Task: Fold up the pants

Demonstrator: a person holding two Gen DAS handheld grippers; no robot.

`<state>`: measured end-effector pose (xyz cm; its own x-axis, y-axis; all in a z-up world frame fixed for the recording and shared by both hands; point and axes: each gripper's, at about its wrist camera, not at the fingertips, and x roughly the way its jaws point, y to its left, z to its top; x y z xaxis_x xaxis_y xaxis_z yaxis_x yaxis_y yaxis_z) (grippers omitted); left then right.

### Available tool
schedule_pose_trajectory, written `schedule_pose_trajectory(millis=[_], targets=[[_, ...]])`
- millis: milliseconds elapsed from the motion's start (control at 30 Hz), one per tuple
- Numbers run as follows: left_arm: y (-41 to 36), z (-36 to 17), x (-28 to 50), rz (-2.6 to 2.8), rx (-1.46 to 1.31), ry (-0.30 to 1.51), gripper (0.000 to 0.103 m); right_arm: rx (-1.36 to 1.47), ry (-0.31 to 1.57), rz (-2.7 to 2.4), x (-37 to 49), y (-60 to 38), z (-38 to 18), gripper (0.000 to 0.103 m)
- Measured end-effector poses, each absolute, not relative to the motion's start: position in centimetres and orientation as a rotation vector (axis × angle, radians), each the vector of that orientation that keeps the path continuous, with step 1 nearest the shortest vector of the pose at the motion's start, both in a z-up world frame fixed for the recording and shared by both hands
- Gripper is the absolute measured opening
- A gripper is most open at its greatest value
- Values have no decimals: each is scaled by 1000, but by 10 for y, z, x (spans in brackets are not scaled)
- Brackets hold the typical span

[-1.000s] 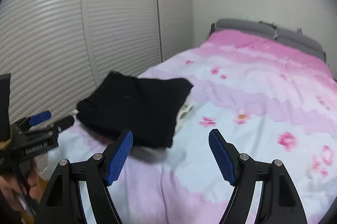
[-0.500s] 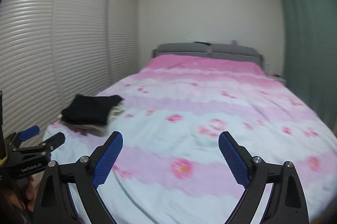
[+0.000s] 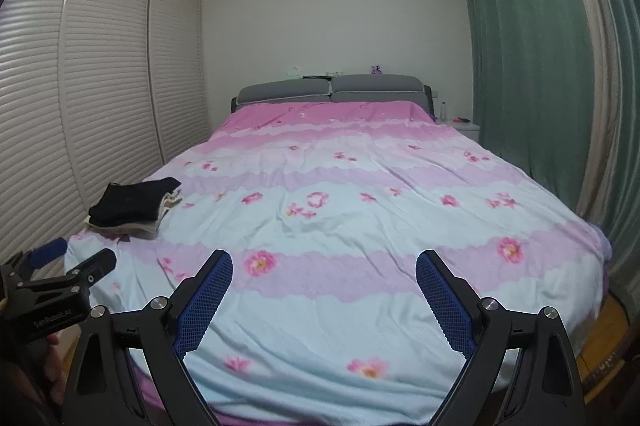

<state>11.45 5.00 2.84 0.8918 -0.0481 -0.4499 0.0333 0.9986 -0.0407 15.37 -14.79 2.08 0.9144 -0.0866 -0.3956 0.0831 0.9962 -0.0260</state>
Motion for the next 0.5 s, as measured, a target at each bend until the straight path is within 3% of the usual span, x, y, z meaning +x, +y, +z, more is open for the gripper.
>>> schedule_pose_trajectory(millis=[500], targets=[[46,38,39,-18,-36,446,103,-40,368,-141,64,-144,16,96]])
